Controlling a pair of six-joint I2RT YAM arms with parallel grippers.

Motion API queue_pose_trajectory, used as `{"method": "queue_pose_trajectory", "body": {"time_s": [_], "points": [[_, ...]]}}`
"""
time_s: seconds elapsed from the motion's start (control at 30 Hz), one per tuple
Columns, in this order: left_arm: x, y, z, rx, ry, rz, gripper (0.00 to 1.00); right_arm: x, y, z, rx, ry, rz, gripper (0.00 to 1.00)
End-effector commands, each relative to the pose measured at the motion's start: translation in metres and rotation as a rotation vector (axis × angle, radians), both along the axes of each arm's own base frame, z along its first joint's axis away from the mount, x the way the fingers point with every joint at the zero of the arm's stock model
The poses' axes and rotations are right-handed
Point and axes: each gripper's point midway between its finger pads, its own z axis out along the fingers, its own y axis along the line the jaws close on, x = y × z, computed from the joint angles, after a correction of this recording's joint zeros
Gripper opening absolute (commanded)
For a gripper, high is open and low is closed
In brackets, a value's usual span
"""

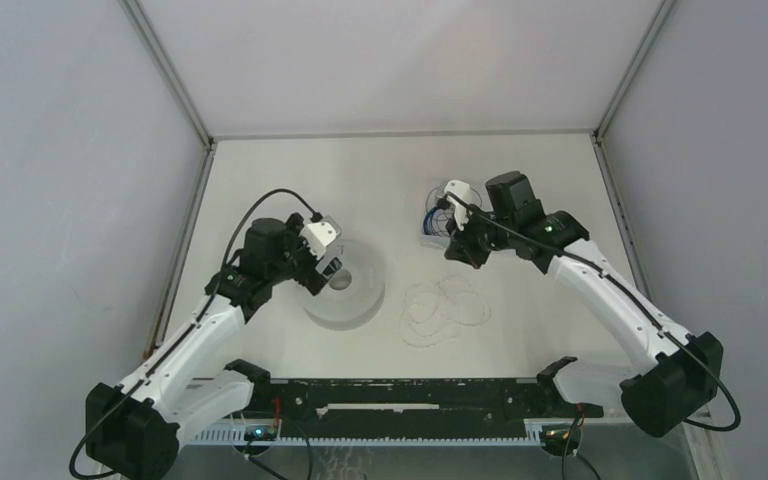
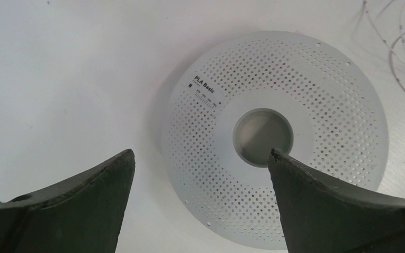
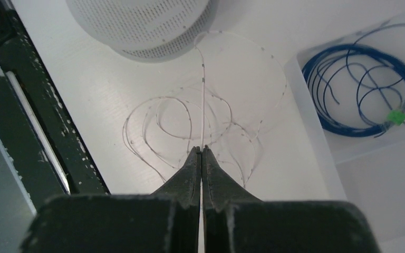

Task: Wrap the cables

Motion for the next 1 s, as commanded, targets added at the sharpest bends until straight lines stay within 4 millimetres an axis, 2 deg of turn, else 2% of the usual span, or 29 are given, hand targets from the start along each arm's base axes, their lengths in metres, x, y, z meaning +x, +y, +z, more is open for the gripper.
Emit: {"method": "queue_pose_trajectory", "body": {"time_s": [0.0,0.1,0.17,0.23,0.37,0.43,0.6,0.67,0.73,0.97], "points": [[-0.011,-0.014,0.006,-0.041,-0.025,-0.116,1.0,0.0,0.017,0.077,0.156,-0.158,0.05,0.0],[-0.024,-0.023,-0.002,-0.054,0.016,-0.202,1.0,-0.004,0.024,0.096,0.214,-0.179,0.079,0.0],[-0.036,-0.028,-0.01,-0.047,0.056,-0.265,1.0,-0.004,0.027,0.097,0.228,-0.172,0.086,0.0],[-0.044,-0.03,-0.017,-0.026,0.078,-0.322,1.0,-0.002,0.029,0.088,0.222,-0.146,0.089,0.0],[-0.06,-0.031,-0.031,0.022,0.128,-0.401,1.0,0.009,0.032,0.058,0.187,-0.069,0.073,0.0],[-0.066,-0.032,-0.038,0.039,0.14,-0.425,1.0,0.012,0.029,0.029,0.15,-0.004,0.056,0.0],[-0.075,-0.035,-0.05,0.055,0.133,-0.475,1.0,0.029,0.011,-0.019,0.063,0.087,-0.022,0.0],[-0.077,-0.038,-0.054,0.068,0.118,-0.506,1.0,0.033,0.004,-0.031,0.046,0.124,-0.051,0.01],[-0.08,-0.042,-0.056,0.089,0.112,-0.537,1.0,0.034,-0.001,-0.04,0.037,0.159,-0.066,0.06],[-0.084,-0.048,-0.068,0.173,0.155,-0.594,1.0,0.033,-0.005,-0.051,0.034,0.203,-0.081,0.39]]}}
